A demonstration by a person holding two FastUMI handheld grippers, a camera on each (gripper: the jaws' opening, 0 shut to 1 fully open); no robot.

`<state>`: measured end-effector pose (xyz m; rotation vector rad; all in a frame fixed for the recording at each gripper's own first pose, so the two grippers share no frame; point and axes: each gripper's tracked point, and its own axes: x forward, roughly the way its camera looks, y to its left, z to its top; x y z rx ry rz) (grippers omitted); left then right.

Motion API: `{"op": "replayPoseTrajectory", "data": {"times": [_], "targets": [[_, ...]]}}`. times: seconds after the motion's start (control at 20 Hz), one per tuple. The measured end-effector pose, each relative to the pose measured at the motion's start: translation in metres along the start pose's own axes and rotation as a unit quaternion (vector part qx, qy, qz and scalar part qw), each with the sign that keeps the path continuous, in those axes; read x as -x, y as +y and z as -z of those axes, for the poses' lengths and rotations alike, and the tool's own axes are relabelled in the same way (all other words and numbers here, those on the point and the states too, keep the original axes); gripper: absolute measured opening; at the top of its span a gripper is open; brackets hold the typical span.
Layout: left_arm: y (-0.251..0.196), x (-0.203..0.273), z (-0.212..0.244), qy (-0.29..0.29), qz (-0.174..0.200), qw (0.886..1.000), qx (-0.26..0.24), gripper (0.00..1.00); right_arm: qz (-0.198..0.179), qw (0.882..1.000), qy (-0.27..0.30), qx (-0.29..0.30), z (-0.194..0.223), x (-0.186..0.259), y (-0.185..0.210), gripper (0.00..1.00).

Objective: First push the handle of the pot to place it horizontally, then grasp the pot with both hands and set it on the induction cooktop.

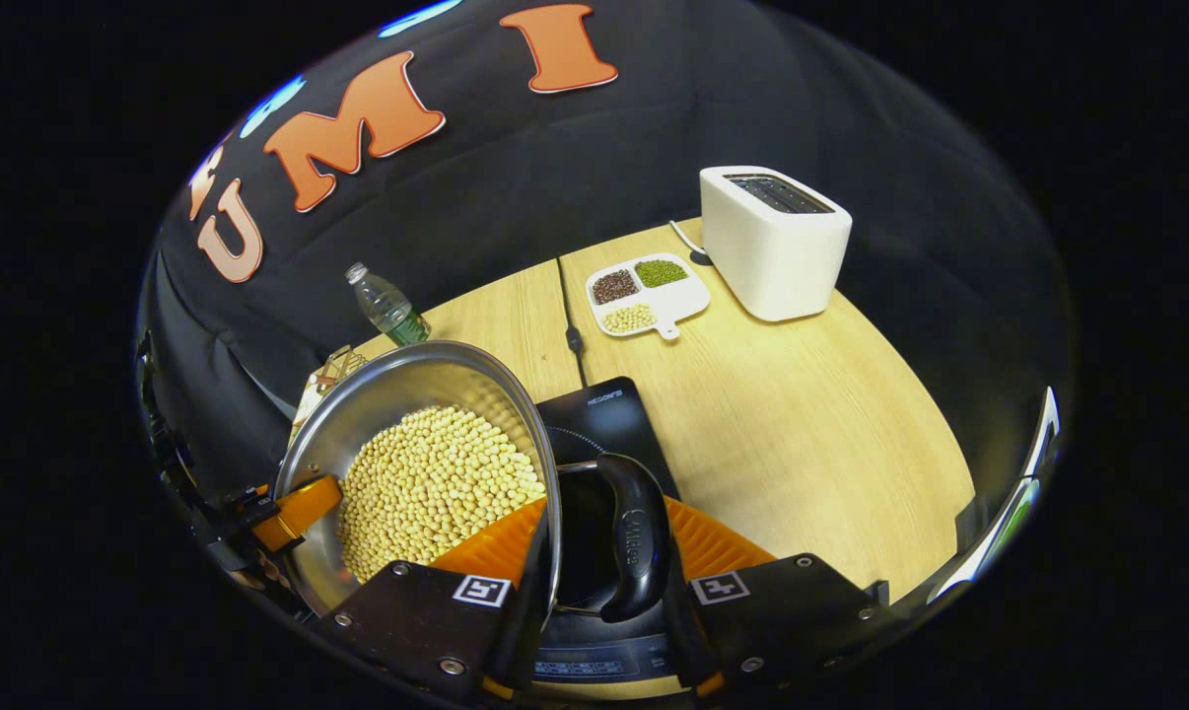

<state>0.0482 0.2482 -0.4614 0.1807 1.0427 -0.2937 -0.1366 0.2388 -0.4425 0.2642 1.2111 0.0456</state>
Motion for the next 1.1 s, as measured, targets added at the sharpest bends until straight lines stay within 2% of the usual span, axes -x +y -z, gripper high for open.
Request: {"op": "replayPoseTrajectory", "data": {"times": [0.7, 0.8, 0.85, 1.1], "targets": [[0.009, 0.004, -0.006, 0.025, -0.006, 1.0, 0.006, 0.61, -0.002, 1.0, 0.017, 0.005, -0.002, -0.002, 0.002, 0.52], [0.01, 0.005, -0.009, 0.03, -0.008, 1.0, 0.008, 0.61, -0.003, 1.0, 0.021, 0.004, -0.004, -0.002, 0.0, 0.48], [0.011, 0.007, -0.01, 0.031, -0.008, 0.999, 0.01, 0.61, -0.003, 1.0, 0.024, 0.004, -0.005, -0.001, 0.0, 0.53], [0.02, 0.01, -0.021, 0.036, -0.004, 0.999, 0.007, 0.61, 0.0, 1.0, 0.023, 0.008, -0.006, -0.001, 0.0, 0.53]]}}
